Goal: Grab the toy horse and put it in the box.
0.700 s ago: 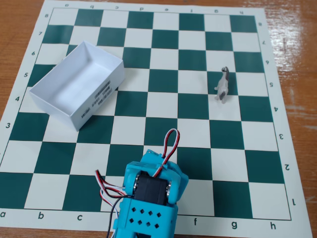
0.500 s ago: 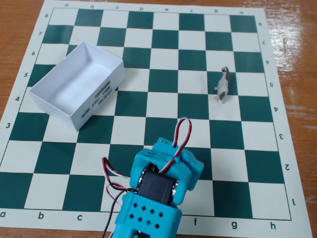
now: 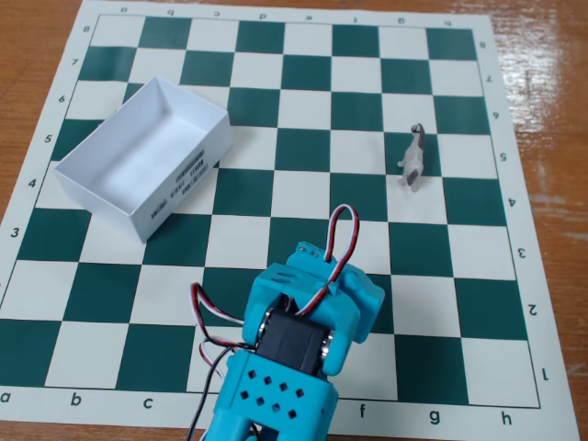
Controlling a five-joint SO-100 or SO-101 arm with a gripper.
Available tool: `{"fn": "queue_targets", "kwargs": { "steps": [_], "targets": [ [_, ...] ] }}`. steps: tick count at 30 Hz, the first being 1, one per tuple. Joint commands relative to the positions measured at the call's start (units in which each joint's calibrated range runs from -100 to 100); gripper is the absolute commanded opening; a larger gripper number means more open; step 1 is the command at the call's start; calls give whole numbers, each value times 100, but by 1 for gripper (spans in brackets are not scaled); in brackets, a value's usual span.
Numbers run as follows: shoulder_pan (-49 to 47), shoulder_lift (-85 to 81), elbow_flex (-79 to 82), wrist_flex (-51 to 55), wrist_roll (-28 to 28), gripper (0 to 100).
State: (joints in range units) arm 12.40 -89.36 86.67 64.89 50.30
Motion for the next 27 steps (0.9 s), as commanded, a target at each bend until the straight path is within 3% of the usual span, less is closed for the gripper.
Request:
{"fn": "queue_targets", "kwargs": {
  "steps": [1,15,27],
  "targets": [
    [75,290,-379,-392,37,0],
    [360,3945,-2618,-2161,57,0],
    [353,6529,-5331,-2294,62,1]
  ]
}}
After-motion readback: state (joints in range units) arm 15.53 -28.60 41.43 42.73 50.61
